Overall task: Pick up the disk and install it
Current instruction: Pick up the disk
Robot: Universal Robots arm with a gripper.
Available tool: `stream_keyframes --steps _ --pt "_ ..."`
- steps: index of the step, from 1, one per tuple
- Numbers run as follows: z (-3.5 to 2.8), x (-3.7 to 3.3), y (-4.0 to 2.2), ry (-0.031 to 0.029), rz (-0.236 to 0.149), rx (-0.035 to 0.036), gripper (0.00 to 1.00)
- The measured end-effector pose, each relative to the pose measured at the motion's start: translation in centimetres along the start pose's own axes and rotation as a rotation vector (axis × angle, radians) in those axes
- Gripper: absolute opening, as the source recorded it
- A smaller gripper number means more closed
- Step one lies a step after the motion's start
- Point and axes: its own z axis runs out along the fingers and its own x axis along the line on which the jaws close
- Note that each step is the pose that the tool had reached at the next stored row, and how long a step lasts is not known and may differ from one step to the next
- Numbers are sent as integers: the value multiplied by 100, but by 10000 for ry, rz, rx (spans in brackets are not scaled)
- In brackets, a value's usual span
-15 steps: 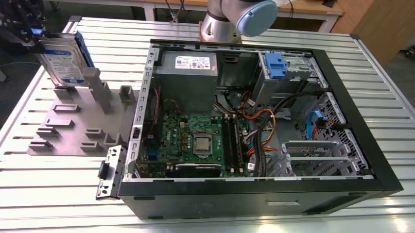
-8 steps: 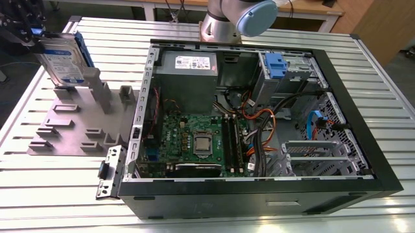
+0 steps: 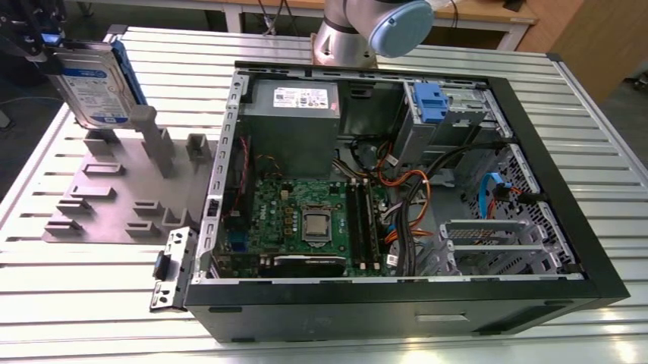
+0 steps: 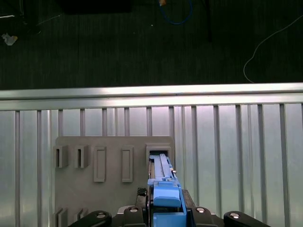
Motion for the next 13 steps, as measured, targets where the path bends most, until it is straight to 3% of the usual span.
stream_keyframes --steps 12,13 --pt "-25 0 0 2 0 2 37" --pt "-52 -1 1 2 0 2 37"
